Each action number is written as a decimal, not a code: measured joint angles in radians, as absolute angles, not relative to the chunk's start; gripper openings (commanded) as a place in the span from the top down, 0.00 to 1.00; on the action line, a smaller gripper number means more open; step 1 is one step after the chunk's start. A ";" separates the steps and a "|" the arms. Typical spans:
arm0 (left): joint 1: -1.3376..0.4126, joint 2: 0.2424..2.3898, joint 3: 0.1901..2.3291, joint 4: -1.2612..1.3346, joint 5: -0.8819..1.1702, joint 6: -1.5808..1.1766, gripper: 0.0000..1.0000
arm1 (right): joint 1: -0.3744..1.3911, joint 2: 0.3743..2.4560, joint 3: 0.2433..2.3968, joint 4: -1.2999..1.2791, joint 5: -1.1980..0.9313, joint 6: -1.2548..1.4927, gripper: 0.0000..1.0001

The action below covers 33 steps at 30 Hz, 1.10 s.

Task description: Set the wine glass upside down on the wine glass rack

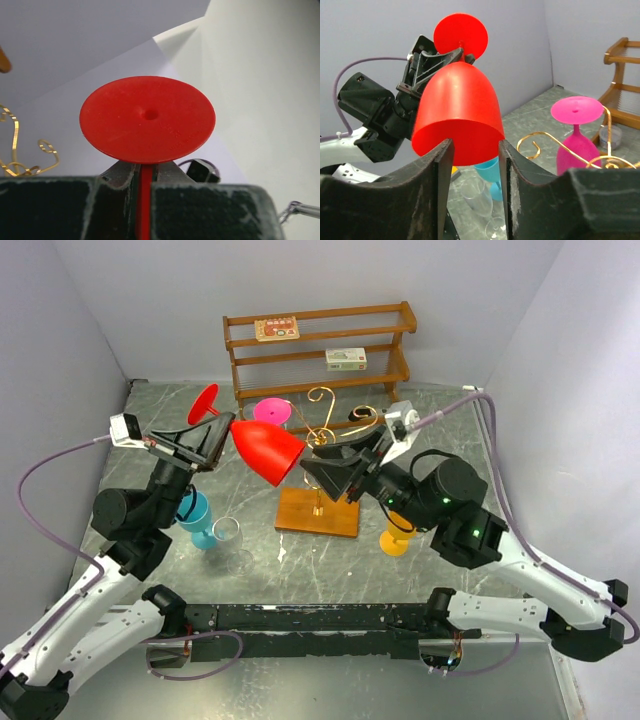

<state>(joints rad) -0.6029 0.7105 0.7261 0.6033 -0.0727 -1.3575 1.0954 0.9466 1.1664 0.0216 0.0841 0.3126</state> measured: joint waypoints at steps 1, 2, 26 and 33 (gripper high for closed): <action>-0.603 0.707 0.727 0.590 -0.075 -1.343 0.93 | 1.096 0.933 1.167 0.006 0.091 0.316 0.55; -0.603 0.701 0.728 0.566 -0.076 -1.324 0.93 | 1.097 0.921 1.167 -0.009 0.096 0.318 0.54; -0.603 0.617 1.050 -0.125 0.086 -0.327 0.93 | 1.097 1.024 1.427 -0.318 0.054 0.640 0.49; -0.603 0.625 1.028 -0.158 0.242 -0.114 0.93 | 1.097 1.127 1.431 -0.258 -0.011 0.807 0.48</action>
